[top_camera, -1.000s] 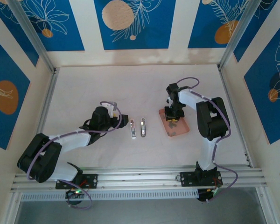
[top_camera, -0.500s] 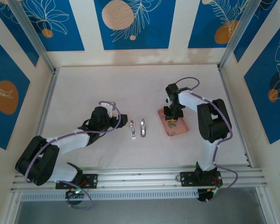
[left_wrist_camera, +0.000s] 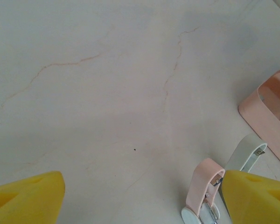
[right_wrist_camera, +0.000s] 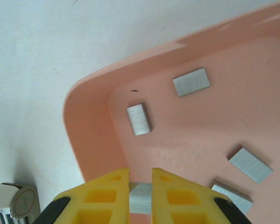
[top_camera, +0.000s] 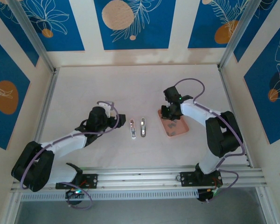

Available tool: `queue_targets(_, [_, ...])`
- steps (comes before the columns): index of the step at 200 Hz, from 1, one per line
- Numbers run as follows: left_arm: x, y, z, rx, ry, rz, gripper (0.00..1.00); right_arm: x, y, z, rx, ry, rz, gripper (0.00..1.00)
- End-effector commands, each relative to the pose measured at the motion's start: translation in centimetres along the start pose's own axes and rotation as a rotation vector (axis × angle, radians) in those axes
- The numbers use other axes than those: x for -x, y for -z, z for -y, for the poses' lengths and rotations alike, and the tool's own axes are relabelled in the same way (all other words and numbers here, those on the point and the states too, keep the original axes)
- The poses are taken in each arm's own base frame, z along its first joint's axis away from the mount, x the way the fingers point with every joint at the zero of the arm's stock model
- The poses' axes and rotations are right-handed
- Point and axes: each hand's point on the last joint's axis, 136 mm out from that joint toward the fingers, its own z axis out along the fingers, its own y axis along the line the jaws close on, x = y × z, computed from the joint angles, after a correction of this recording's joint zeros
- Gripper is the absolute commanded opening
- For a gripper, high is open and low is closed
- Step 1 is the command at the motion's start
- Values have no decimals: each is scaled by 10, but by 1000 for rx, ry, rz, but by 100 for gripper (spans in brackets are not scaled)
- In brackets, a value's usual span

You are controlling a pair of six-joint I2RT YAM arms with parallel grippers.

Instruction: Load the staples into the stapler

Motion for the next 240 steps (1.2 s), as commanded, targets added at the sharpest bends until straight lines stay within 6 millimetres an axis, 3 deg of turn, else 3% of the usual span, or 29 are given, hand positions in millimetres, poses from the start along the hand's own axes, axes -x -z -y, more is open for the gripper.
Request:
queue_targets(1, [7, 5, -4, 2, -33, 49, 87, 4, 12, -1, -23, -52, 94, 15])
queue_targets(48, [7, 2, -12, 11, -27, 105, 88, 5, 29, -7, -28, -39, 192, 15])
queue_targets(78, [10, 3, -6, -39, -21, 147, 88, 5, 39, -28, 60, -3, 269, 15])
queue_targets(140, [6, 11, -4, -51, -31, 146, 89, -14, 53, -45, 86, 38, 361, 15])
queue_targets(161, [5, 13, -3, -57, -33, 149, 89, -24, 53, -50, 105, 44, 357, 15])
queue_targets(188, [10, 20, 15, -173, -62, 214, 89, -32, 56, -58, 111, 58, 358, 15])
queue_targets(240, [4, 15, 11, -163, -64, 220, 90, -43, 50, -77, 138, 73, 312, 15])
